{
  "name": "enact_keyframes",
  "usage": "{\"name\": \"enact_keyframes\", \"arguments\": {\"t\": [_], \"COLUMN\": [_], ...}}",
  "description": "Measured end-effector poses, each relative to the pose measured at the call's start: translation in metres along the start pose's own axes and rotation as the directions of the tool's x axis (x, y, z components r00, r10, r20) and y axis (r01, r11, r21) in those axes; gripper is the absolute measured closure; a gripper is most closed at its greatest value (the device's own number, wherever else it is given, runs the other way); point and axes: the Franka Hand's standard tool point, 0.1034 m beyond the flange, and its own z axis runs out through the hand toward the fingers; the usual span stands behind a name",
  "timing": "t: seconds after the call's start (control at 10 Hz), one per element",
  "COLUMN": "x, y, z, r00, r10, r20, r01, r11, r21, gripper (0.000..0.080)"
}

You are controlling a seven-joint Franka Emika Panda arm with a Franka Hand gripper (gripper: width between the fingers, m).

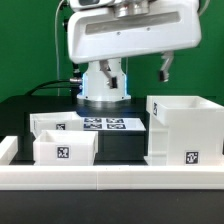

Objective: Assemble drawer

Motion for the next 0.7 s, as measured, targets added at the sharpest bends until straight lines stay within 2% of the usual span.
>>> {"name": "enact_keyframes", "arguments": {"t": [0.2,0.4,0.5,0.7], "x": [-0.01,-0.015,-0.019,-0.019], "y": [0.028,0.05,0.062,0.063], "z": [0.008,0.023,0.032,0.033], "r00": [1.0,0.998,0.997,0.998], "r10": [-0.018,-0.053,-0.071,-0.066], "r20": [-0.007,-0.017,-0.008,-0.006], "r01": [0.018,0.052,0.07,0.065], "r11": [1.0,0.998,0.997,0.997], "r21": [-0.017,-0.037,-0.04,-0.04], "gripper": [0.0151,0.0151,0.0151,0.0151]}}
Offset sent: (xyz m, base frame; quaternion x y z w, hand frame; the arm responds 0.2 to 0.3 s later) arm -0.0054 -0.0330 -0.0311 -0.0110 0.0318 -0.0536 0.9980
